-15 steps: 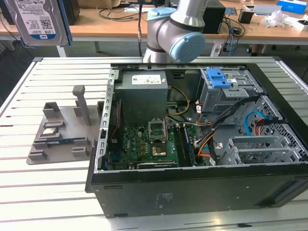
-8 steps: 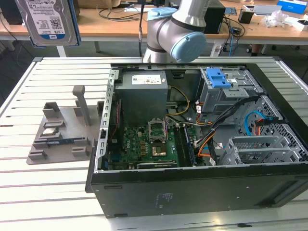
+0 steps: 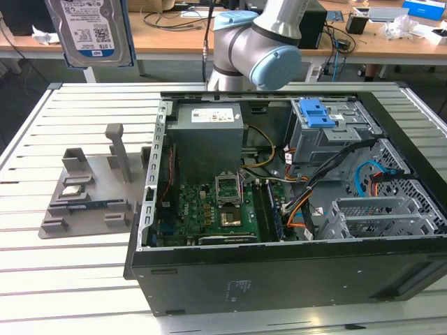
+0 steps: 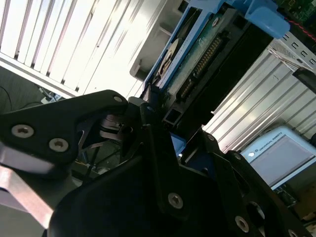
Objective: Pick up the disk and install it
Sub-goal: 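Pick up the disk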
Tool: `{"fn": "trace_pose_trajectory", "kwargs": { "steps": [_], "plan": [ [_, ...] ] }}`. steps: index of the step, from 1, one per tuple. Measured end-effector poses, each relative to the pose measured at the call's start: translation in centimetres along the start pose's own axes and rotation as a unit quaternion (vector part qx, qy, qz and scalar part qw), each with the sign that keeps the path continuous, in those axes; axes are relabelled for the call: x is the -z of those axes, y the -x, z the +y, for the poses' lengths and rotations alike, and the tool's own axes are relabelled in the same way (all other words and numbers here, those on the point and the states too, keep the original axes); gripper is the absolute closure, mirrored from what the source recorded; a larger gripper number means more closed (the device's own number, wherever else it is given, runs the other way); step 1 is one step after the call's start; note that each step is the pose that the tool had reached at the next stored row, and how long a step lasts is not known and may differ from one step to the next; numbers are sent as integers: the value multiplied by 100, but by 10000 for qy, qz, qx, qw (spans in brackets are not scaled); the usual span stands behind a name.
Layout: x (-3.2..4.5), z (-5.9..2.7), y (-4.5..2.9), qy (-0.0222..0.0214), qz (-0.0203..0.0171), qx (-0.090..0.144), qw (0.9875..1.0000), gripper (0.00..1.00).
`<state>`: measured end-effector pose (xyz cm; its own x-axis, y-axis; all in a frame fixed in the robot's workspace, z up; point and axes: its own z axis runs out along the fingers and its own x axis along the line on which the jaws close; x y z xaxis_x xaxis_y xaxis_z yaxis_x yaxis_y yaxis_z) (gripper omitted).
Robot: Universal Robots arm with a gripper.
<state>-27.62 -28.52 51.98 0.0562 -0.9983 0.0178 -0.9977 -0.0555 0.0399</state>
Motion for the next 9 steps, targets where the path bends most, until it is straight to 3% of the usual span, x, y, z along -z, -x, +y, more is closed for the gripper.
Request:
{"fn": "trace_pose_trajectory", "kwargs": {
  "steps": [9],
  "plan": [
    [12, -312, -17, 1, 0, -1, 10000, 64]
  ]
}}
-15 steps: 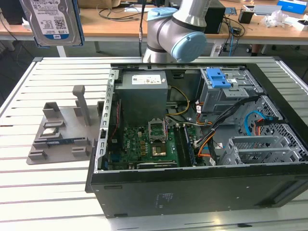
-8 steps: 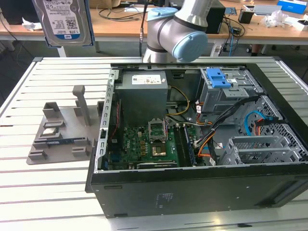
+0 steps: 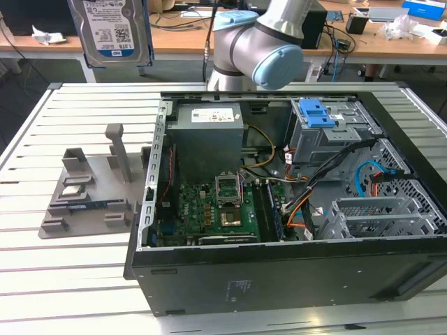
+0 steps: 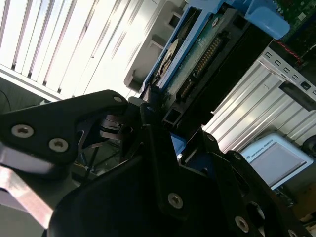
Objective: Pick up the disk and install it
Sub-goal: 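Pick up the disk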
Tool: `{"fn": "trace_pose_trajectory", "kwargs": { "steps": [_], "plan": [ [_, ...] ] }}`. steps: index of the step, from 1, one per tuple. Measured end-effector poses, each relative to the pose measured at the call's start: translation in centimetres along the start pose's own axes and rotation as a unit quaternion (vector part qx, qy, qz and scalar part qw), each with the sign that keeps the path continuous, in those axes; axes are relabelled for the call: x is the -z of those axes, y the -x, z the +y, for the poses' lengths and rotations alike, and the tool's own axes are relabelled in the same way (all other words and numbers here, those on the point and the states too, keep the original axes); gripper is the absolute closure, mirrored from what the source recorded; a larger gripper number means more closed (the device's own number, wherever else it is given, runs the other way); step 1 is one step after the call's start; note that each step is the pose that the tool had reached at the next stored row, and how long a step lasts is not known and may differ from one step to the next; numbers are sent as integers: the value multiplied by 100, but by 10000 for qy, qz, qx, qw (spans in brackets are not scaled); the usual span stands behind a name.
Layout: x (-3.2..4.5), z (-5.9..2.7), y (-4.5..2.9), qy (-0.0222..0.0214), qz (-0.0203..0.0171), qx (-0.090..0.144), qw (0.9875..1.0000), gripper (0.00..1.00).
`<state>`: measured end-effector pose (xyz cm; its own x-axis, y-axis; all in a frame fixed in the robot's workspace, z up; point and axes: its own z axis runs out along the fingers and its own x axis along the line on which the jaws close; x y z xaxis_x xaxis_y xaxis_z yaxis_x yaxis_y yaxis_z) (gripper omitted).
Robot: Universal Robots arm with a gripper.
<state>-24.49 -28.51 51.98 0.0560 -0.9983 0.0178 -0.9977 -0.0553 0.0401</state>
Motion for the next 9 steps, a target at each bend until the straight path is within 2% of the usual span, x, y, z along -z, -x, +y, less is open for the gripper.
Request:
{"fn": "trace_pose_trajectory", "kwargs": {
  "steps": [2, 6, 9],
  "plan": [
    [3, -65, -4, 0, 0, 0, 10000, 64],
    [11, -279, -16, 1, 0, 0, 10000, 64],
    [15, -386, -22, 2, 0, 1, 10000, 64]
  ]
}}
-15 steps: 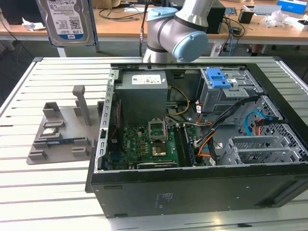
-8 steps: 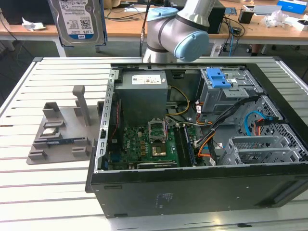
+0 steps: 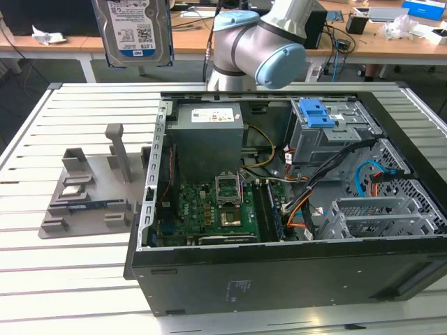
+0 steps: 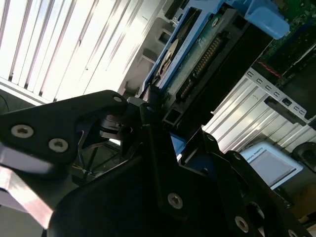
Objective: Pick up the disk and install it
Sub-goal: 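Pick up the disk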
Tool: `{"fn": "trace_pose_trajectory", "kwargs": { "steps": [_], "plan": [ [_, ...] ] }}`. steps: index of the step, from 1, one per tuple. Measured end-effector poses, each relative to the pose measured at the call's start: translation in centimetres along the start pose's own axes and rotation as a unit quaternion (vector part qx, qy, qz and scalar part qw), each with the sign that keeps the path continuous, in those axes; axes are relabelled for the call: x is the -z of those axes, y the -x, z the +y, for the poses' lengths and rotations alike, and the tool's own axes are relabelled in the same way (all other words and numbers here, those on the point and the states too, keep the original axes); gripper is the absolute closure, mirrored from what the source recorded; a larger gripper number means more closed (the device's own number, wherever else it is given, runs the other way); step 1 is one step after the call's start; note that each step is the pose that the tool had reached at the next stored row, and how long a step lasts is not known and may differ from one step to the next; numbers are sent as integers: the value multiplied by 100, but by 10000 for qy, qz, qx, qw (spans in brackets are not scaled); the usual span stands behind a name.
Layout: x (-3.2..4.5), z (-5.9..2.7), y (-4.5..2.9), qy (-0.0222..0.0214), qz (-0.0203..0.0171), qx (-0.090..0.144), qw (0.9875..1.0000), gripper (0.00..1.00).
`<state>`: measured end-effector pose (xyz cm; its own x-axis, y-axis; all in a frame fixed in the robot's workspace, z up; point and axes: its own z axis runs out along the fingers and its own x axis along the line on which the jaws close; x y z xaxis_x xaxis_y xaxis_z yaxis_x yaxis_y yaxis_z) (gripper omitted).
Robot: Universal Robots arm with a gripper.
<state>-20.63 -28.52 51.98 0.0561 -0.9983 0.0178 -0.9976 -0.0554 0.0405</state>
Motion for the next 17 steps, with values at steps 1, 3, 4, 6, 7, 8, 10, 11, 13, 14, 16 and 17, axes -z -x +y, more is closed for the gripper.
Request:
{"fn": "trace_pose_trajectory", "kwargs": {
  "steps": [1, 3, 4, 6, 7, 8, 10, 11, 13, 14, 16, 17],
  "plan": [
    [3, -65, -3, 1, 0, -1, 10000, 64],
    [9, -224, -12, 2, 0, -1, 10000, 64],
    [11, -272, -15, 2, 0, -1, 10000, 64],
    [15, -376, -21, 3, 0, 0, 10000, 64],
    [16, -407, -22, 3, 0, 0, 10000, 64],
    [17, -438, -24, 4, 0, -1, 10000, 64],
    [21, -510, -29, 5, 0, 0, 10000, 64],
    [22, -544, -30, 5, 0, 0, 10000, 64],
    [26, -643, -36, 6, 0, 0, 10000, 64],
    [28, -704, -39, 7, 0, 0, 10000, 64],
    [31, -775, -44, 7, -1, 1, 10000, 64],
    [33, -831, -47, 8, 0, 0, 10000, 64]
  ]
}}
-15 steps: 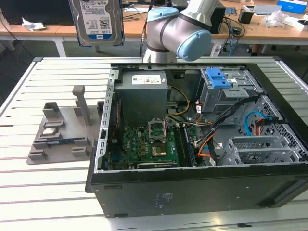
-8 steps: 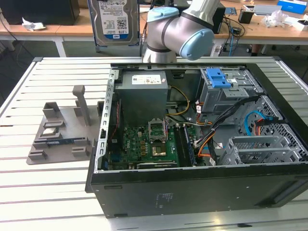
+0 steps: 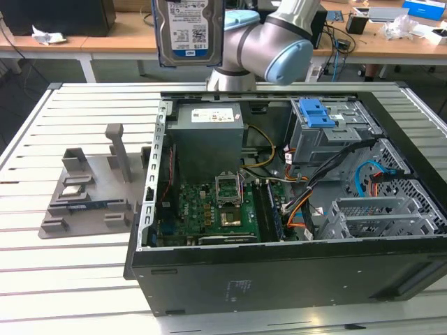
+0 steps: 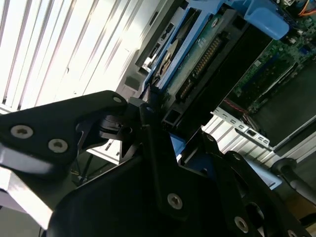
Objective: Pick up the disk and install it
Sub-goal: 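Pick up the disk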
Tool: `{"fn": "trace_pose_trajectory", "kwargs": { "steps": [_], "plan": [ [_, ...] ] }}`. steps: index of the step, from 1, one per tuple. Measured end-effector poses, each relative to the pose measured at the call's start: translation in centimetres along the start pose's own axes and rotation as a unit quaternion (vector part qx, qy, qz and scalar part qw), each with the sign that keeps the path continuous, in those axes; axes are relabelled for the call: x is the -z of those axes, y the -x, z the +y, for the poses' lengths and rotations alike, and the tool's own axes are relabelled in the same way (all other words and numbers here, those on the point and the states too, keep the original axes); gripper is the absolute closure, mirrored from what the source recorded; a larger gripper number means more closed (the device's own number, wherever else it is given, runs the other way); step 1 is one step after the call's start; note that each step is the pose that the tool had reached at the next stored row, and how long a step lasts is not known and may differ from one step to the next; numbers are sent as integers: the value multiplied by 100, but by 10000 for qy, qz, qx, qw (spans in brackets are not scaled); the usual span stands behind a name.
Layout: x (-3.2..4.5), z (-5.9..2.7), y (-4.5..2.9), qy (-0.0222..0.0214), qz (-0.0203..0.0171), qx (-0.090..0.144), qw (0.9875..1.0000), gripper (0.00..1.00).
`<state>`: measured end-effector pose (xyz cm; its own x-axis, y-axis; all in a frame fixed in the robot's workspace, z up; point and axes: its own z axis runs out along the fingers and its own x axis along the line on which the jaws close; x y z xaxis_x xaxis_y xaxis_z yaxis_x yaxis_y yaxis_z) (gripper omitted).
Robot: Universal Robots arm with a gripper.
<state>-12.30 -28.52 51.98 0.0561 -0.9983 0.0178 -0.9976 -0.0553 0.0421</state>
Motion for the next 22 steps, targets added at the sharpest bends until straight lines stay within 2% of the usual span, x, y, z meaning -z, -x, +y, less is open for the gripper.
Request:
{"fn": "trace_pose_trajectory", "kwargs": {
  "steps": [2, 6, 12, 13, 16, 22],
  "plan": [
    [3, -71, -4, 1, 0, 1, 10000, 64],
    [11, -286, -16, 3, -1, 0, 10000, 64],
    [22, -529, -30, 7, -1, 1, 10000, 64],
    [27, -641, -36, 8, -3, 1, 10000, 64],
    [30, -760, -66, 11, -9, 0, 10000, 64],
    [33, -869, -210, 18, -9, 0, 10000, 64]
  ]
}}
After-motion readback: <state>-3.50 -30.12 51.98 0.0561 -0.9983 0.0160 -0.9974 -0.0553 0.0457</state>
